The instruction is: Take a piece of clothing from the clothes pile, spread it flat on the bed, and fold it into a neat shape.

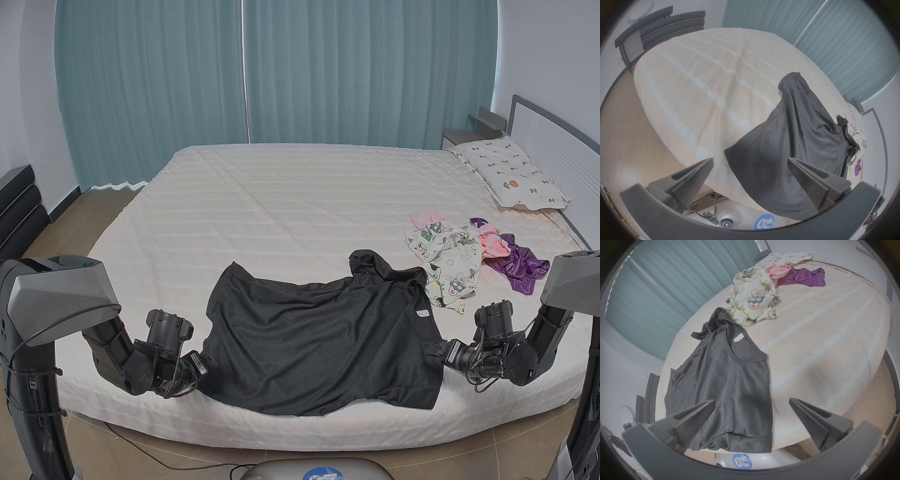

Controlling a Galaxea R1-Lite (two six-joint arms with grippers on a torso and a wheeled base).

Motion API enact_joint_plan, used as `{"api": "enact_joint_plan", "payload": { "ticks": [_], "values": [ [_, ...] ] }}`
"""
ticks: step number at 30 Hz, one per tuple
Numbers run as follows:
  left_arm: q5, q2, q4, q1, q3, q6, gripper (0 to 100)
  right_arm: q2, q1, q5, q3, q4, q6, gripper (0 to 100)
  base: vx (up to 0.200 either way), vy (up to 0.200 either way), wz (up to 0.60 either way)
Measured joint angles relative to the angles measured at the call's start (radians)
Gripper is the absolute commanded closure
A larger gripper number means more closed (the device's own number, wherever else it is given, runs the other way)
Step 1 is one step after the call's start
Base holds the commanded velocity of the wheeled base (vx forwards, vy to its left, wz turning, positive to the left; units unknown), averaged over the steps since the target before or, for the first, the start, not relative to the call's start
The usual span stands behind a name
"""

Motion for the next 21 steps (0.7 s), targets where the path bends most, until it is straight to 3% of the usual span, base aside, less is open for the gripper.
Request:
{"api": "enact_joint_plan", "payload": {
  "ticks": [10,21],
  "values": [
    [0.065,0.063,-0.004,-0.004,-0.065,0.022,100,0.008,0.014,0.000,0.044,0.000,-0.095,0,0.000,0.000,0.00],
    [0.038,-0.005,0.006,0.086,-0.066,-0.002,100,0.054,0.022,0.023,0.037,-0.050,-0.110,0,0.000,0.000,0.00]
  ]
}}
